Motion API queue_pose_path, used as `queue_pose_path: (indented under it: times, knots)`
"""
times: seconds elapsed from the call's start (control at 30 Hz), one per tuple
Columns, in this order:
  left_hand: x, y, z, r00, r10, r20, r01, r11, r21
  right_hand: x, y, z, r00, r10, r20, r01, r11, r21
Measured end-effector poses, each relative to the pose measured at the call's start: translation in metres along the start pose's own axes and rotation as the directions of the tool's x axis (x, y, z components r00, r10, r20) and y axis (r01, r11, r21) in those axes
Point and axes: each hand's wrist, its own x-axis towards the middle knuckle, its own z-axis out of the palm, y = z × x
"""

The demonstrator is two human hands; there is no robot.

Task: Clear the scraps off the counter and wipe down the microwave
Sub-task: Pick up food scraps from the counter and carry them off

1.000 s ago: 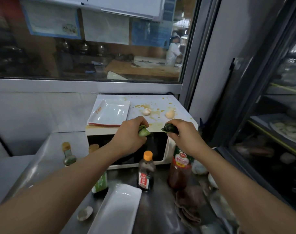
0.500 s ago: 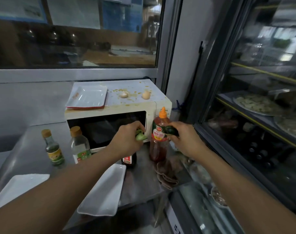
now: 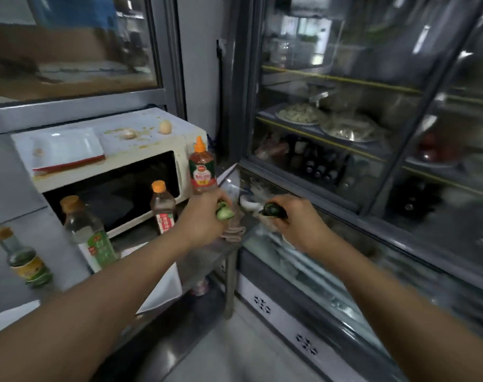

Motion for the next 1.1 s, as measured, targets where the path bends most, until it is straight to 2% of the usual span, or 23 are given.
queue_pose_path:
  times: [0.1,0.23,0.37,0.47,0.67,0.97,1.1]
  knots:
    - [-0.015,0.027,0.02,0.992,0.05,0.117,-0.046,0.998,-0.033,-0.051,0.007,-0.017,0.995,0.099,-0.016,-0.1,0.994,-0.039]
    - [-0.037,0.075,0.053,0.97,0.133,0.205,-0.117,0.989,-0.089,-0.119,0.02,-0.048,0.968,0.238,-0.077,-0.246,0.961,-0.122]
    - [-0.061,0.131,0.092,0.905,0.258,0.338,-0.222,0.965,-0.141,-0.195,0.031,-0.084,0.925,0.34,-0.168,-0.364,0.921,-0.14]
    - [-0.084,0.18,0.122,0.861,0.335,0.384,-0.282,0.941,-0.189,-0.254,0.039,-0.111,0.882,0.414,-0.226,-0.449,0.883,-0.133]
    - [-0.155,0.286,0.181,0.751,0.481,0.452,-0.393,0.876,-0.28,-0.394,0.054,-0.162,0.769,0.537,-0.345,-0.607,0.784,-0.131]
    - [-0.304,0.461,0.268,0.571,0.647,0.505,-0.489,0.762,-0.424,-0.624,0.057,-0.256,0.579,0.669,-0.466,-0.791,0.6,-0.122]
    - [-0.372,0.536,0.3,0.47,0.721,0.509,-0.543,0.691,-0.477,-0.72,0.048,-0.294,0.449,0.717,-0.533,-0.87,0.486,-0.08]
